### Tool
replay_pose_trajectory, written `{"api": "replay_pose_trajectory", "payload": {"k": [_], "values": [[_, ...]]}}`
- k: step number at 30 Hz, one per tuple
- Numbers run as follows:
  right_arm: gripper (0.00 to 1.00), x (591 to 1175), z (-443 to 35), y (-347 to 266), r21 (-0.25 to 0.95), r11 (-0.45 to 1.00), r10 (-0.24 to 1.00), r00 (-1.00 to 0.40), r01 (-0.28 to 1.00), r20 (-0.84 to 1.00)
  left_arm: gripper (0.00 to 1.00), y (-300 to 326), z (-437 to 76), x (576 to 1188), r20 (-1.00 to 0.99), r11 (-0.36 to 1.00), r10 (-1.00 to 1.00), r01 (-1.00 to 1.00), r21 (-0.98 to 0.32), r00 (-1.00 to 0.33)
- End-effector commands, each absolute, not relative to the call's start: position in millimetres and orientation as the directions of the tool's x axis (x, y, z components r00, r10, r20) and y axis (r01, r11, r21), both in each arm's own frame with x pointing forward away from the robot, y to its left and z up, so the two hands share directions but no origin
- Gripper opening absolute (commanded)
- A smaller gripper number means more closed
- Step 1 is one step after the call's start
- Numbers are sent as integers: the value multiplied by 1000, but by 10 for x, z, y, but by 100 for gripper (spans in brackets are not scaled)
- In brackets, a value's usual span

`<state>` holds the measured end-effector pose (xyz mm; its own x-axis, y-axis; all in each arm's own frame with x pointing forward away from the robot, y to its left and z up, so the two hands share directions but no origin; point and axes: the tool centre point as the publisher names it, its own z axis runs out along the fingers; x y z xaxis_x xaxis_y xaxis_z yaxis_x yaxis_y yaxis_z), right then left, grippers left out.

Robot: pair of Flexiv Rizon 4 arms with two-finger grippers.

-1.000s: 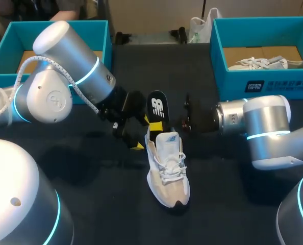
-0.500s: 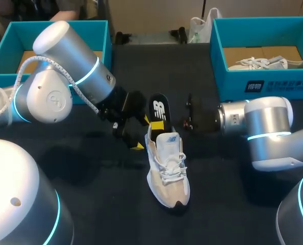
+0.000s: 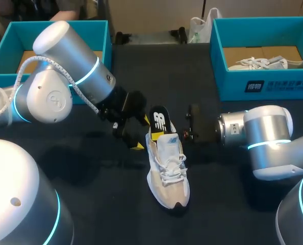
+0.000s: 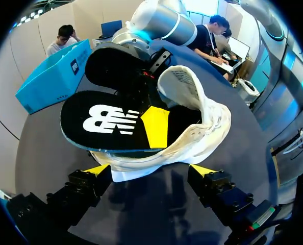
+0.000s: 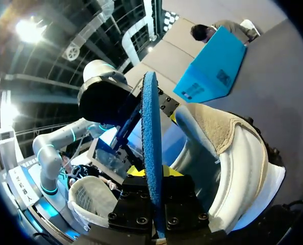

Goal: Take the shoe out of the shoebox, open the shoe tongue, remove and reinsert the insole, then place the shoe into the shoebox

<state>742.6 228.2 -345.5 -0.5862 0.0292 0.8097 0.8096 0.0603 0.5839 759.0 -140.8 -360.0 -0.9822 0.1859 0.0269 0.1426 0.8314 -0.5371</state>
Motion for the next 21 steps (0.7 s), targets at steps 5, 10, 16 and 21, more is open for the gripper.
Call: {"api": "replay_pose_trajectory", "payload": {"k": [5, 10, 16, 21], "values": [[45, 7412, -3323, 2301, 622, 71, 47, -626, 780, 779, 100, -1409, -3604, 7586, 26, 831, 186, 143, -537, -982], [42, 7445, -3228, 2312, 648, 87, 53, -653, 757, 756, 100, -1409, -3604, 7586, 26, 831, 186, 143, -537, -982], [40, 7512, -3173, 2289, 660, 94, 55, -666, 745, 744, 100, -1409, -3604, 7586, 26, 831, 186, 143, -537, -982], [36, 7569, -3161, 2265, 665, 88, 52, -670, 741, 740, 100, -1409, -3604, 7586, 26, 831, 186, 143, -537, -982]]}}
